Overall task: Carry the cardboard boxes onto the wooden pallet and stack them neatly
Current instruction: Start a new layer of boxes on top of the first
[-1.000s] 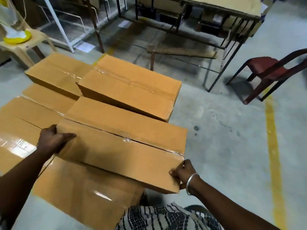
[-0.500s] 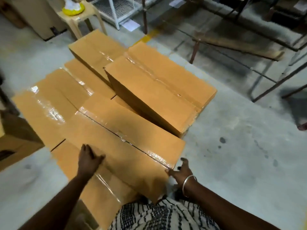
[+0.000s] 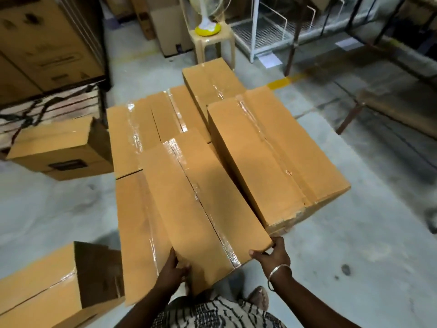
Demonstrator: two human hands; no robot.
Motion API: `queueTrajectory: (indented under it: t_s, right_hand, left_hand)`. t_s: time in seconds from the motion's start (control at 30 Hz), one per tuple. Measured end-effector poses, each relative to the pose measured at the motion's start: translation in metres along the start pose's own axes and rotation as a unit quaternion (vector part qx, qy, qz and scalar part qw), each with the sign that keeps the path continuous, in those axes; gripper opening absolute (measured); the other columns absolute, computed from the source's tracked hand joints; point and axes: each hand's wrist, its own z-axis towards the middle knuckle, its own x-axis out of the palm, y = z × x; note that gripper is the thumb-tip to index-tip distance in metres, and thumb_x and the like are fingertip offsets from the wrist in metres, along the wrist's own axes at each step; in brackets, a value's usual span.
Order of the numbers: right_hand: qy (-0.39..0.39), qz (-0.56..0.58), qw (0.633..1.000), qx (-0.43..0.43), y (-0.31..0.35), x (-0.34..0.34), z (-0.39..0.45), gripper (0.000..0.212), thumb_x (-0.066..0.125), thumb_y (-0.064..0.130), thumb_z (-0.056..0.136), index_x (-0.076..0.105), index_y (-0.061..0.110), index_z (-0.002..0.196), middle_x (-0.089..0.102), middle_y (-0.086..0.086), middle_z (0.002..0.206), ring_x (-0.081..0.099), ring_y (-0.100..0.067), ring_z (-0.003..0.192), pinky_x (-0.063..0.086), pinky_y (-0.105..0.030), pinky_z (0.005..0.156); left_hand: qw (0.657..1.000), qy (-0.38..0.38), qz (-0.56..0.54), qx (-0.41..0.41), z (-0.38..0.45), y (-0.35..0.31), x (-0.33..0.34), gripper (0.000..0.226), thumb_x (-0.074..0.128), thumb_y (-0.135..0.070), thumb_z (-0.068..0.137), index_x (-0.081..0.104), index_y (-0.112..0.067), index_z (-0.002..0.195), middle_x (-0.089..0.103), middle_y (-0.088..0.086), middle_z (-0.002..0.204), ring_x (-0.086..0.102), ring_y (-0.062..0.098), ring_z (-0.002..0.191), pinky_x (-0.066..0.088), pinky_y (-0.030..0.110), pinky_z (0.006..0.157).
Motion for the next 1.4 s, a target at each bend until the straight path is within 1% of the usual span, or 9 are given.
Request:
queueTrajectory:
  t_s: [0.3,0.43,0.6,0.77,0.87,1.07,1.13,1.2,1.4]
  right_hand:
    - [0.045,0.121,0.991,0.041,0.006,0.002,0.004,0.062,0.079,-0.006,0.073,0.044,0.014,0.12,0.06,-0.012,0.114,0.061,-0.021,0.09,0.046,-0.036,0.087]
    - [-0.057,-0.033,0.996,-0.054,0.02,-0.004,-0.002,0.083,0.089,0.008,0.062,0.038,0.016,0.128,0.049,-0.017,0.127,0.055,-0.034,0.108,0.047,-0.038,0.091]
    - [-0.076,-0.455,0.86,-0.216,0.043,-0.026,0.001,0.109,0.075,0.066,0.055,0.017,0.046,0.144,-0.006,-0.011,0.163,0.003,-0.035,0.15,0.022,-0.069,0.104]
    - [0.069,-0.647,0.727,-0.22,0.078,-0.047,0.026,0.139,0.075,0.071,0.057,-0.03,0.045,0.143,-0.052,-0.005,0.145,-0.038,-0.029,0.14,-0.02,-0.071,0.101]
    - [0.094,-0.697,0.657,-0.271,0.091,-0.054,0.038,0.141,0.079,0.065,0.059,-0.027,0.036,0.147,-0.053,-0.008,0.144,-0.04,-0.029,0.139,-0.033,-0.066,0.093]
    - [0.156,-0.747,0.539,-0.358,0.111,-0.047,0.07,0.136,0.074,0.078,0.041,0.017,0.022,0.151,-0.02,-0.022,0.159,-0.029,-0.035,0.144,-0.015,-0.077,0.102]
    - [0.191,-0.761,0.497,-0.37,0.119,-0.041,0.084,0.135,0.074,0.078,0.044,0.011,0.025,0.152,-0.021,-0.025,0.158,-0.031,-0.038,0.143,-0.016,-0.078,0.1]
    - [0.203,-0.757,0.481,-0.394,0.122,-0.037,0.093,0.134,0.073,0.077,0.049,0.002,0.029,0.152,-0.03,-0.025,0.155,-0.036,-0.039,0.14,-0.02,-0.079,0.096]
    - [0.23,-0.754,0.464,-0.404,0.119,-0.03,0.096,0.131,0.068,0.081,0.049,0.005,0.025,0.15,-0.035,-0.024,0.152,-0.035,-0.045,0.139,-0.019,-0.086,0.078]
  left_hand:
    - [0.999,-0.021,0.049,0.011,0.02,-0.029,-0.008,0.101,0.063,0.009,0.085,0.003,-0.032,0.156,0.024,-0.001,0.16,0.041,0.026,0.134,0.045,0.037,0.099]
    - [1.0,-0.023,0.017,0.003,0.026,-0.029,-0.007,0.1,0.061,0.011,0.085,0.006,-0.033,0.155,0.03,0.001,0.157,0.044,0.029,0.128,0.045,0.045,0.102]
    - [0.998,0.013,-0.058,0.02,0.037,-0.019,-0.002,0.102,0.067,0.003,0.086,0.001,-0.035,0.155,0.035,0.007,0.152,0.046,0.028,0.123,0.039,0.044,0.104]
    - [0.996,0.027,-0.087,0.013,0.046,-0.016,-0.006,0.108,0.069,0.0,0.086,-0.002,-0.048,0.151,0.036,0.001,0.148,0.047,0.034,0.124,0.045,0.055,0.098]
    - [0.994,0.031,-0.101,0.012,0.05,-0.014,-0.004,0.106,0.068,0.001,0.087,-0.001,-0.047,0.151,0.038,0.002,0.145,0.046,0.035,0.126,0.043,0.057,0.101]
    - [0.998,-0.015,-0.059,0.017,0.05,-0.017,0.001,0.105,0.068,0.006,0.084,0.004,-0.035,0.155,0.04,0.002,0.143,0.047,0.024,0.12,0.042,0.036,0.1]
    - [0.999,-0.04,-0.018,0.02,0.046,-0.02,0.005,0.106,0.073,-0.002,0.083,0.004,-0.039,0.154,0.034,0.003,0.151,0.042,0.021,0.126,0.04,0.031,0.097]
    - [0.996,-0.081,0.034,0.027,0.039,-0.025,0.009,0.104,0.076,-0.014,0.08,0.008,-0.045,0.152,0.032,0.006,0.157,0.044,0.028,0.133,0.041,0.033,0.098]
    - [0.958,-0.271,0.073,-0.067,-0.002,-0.025,0.051,0.07,0.065,-0.043,0.09,0.039,-0.008,0.144,0.058,0.02,0.132,0.056,0.038,0.118,0.041,0.038,0.084]
